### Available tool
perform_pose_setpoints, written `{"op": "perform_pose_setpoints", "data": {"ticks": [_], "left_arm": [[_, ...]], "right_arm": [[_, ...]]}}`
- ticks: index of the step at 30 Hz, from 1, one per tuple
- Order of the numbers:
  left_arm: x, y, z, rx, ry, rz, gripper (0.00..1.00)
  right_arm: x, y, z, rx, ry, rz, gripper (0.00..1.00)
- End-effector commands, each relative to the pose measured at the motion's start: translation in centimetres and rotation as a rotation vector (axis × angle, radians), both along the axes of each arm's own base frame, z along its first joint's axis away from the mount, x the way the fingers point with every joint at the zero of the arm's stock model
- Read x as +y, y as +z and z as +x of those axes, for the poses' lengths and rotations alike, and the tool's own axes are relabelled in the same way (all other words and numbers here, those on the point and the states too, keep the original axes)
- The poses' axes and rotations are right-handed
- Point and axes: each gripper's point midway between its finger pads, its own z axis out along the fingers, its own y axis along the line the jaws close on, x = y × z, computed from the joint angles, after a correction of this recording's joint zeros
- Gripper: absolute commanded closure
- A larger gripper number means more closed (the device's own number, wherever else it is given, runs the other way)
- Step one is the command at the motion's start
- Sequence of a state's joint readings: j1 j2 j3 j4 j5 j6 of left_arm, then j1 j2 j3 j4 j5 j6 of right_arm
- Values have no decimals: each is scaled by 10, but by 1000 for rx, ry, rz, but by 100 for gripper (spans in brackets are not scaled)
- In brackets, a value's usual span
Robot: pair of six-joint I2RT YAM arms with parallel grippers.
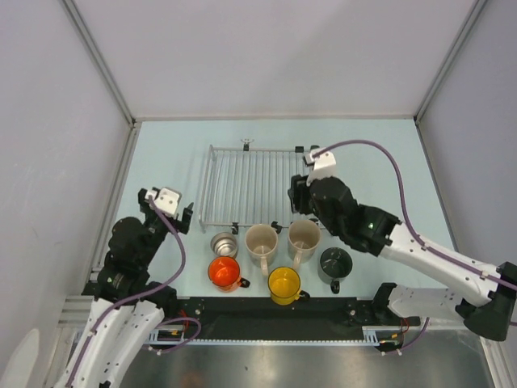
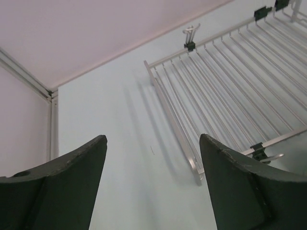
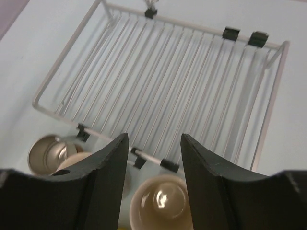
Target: Load the cups into the dish rack
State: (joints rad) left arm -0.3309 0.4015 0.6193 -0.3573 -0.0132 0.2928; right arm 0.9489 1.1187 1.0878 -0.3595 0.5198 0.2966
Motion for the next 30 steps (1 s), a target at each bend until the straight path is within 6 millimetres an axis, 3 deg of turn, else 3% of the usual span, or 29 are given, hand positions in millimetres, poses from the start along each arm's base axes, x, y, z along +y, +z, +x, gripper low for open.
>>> {"op": "perform_pose_setpoints", "data": {"ticks": [1, 2, 4, 5, 7, 8, 11, 12, 13, 14, 15, 17, 20, 25, 27, 30], "left_arm": [[14, -17, -4, -17, 68, -2, 16], [17, -11, -6, -52, 93, -34, 17], [19, -4, -3, -89, 110, -57, 21], [21, -2, -1, -94, 127, -64, 38], [24, 1, 3, -91, 156, -73, 75], [25, -4, 8, -62, 175, -78, 99], [27, -8, 12, -20, 204, -76, 100], [26, -10, 13, -6, 202, -71, 100], [27, -10, 13, -11, 203, -68, 100], [29, -8, 13, -18, 210, -67, 83], [30, -8, 12, -24, 213, -61, 60], [30, -7, 9, -41, 201, -46, 12], [38, -13, 9, -55, 245, -45, 0], [40, -32, 14, -12, 264, -21, 0], [44, -34, 15, -7, 288, -11, 0], [45, -39, 17, 3, 299, -7, 0]], "right_arm": [[4, -17, -32, 1, 43, -40, 50], [5, -18, -34, -4, 39, -49, 63], [9, -17, -43, -23, 44, -65, 78], [11, -16, -46, -34, 45, -69, 97], [19, -16, -52, -30, 77, -57, 100], [23, -16, -54, -24, 98, -45, 100], [34, -12, -60, -31, 168, 2, 100], [38, -9, -61, -36, 183, 20, 99], [38, -9, -61, -35, 181, 25, 50], [37, -8, -62, -39, 189, 28, 18], [39, -5, -62, -55, 197, 39, 6], [40, -14, -63, -56, 215, 23, 0], [47, -29, -64, -41, 244, -16, 0], [84, -57, -70, 10, 333, -97, 0], [102, -77, -79, 45, 384, -167, 5], [121, -82, -88, 63, 425, -213, 17]]}}
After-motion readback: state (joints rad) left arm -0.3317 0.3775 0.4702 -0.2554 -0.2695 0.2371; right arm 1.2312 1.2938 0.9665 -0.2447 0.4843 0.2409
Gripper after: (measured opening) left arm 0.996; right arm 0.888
